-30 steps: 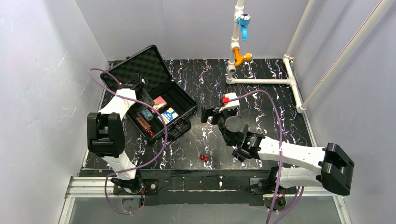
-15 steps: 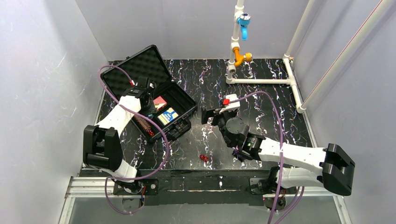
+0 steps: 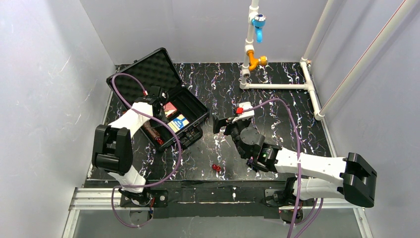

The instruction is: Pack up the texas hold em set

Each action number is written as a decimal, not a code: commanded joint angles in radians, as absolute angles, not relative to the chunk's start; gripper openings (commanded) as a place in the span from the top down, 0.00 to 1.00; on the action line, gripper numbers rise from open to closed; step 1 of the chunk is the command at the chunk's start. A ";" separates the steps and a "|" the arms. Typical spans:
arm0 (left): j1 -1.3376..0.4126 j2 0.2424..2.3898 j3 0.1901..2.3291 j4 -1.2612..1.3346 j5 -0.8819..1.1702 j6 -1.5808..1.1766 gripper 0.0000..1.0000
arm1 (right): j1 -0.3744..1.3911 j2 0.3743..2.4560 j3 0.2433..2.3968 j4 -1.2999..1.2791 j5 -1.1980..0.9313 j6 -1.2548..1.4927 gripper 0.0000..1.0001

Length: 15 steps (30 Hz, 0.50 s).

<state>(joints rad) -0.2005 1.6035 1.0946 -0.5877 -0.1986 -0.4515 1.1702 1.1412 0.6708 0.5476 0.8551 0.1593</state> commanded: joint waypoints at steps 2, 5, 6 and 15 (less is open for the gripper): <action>-0.206 1.650 1.128 -0.587 -0.239 -0.444 0.96 | 1.180 1.123 0.678 0.608 0.893 0.144 0.02; -0.206 1.664 1.131 -0.580 -0.280 -0.448 0.96 | 1.183 1.129 0.682 0.604 0.889 0.144 0.02; -0.206 1.666 1.130 -0.572 -0.289 -0.446 0.96 | 1.183 1.128 0.682 0.604 0.889 0.144 0.02; -0.203 1.706 1.151 -0.534 -0.363 -0.434 0.95 | 1.193 1.126 0.678 0.612 0.900 0.131 0.02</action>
